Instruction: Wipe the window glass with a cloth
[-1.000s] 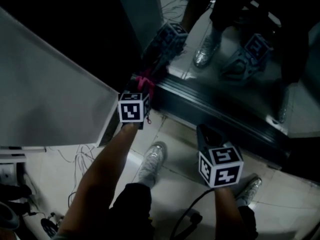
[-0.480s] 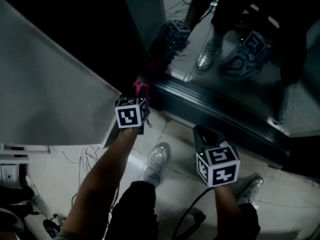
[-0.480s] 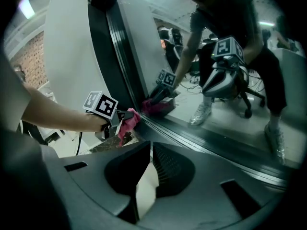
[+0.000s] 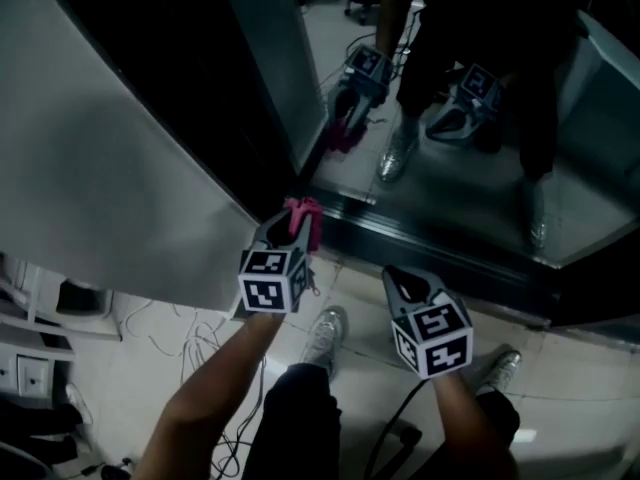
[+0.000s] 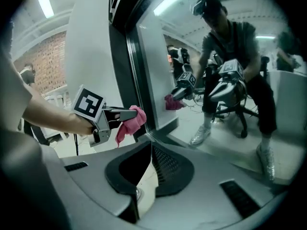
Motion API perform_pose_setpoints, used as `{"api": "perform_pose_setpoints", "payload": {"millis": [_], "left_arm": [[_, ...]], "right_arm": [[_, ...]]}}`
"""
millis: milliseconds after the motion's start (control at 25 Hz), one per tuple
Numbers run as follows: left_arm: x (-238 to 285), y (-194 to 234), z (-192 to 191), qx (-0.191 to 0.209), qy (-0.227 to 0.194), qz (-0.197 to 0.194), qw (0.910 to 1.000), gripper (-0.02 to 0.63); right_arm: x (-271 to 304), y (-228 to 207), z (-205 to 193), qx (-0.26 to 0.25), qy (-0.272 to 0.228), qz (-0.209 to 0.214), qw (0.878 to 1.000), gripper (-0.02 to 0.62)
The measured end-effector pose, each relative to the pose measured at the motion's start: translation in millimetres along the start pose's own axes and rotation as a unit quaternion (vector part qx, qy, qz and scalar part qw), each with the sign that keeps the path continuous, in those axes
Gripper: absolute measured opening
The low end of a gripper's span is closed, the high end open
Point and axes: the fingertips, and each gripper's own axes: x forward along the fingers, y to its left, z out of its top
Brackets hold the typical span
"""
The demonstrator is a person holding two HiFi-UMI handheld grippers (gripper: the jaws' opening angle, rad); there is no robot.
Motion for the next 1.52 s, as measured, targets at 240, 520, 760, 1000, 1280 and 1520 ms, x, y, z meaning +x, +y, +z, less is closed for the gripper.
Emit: {"api": "perform_pose_setpoints", "payload": {"millis": [240,520,760,1000,1280,1520], "left_arm": [[-66,-68,83,0.027,-0.065,-0.066,0.9953,0.092],[-130,-139,158,0.039,-0.114,-0.127,0.9846,0.093],[-188,-197,214,0.053,-0.138,-0.176,0.9732,0.094],[-242,-258,249,0.046,-0.162,-0.225,0.9597,0.094],[-297,-304,240,0.045,-0.171,-0.264,0.9481,0.095],[-309,-321,222,0.047,-0.161,-0.271,0.9479,0.095]], "right_arm": [[-65,8,44,0.002,-0.048,-0.031,0.998,0.000],[-156,-3,107,0.000,-0.125,-0.067,0.990,0.000],[-245,1,150,-0.020,-0.187,-0.095,0.978,0.000],[-316,13,169,-0.061,-0.218,-0.120,0.967,0.000],[-380,24,148,-0.058,-0.237,-0.134,0.960,0.000],[-393,29,124,-0.015,-0.255,-0.106,0.961,0.000]]}}
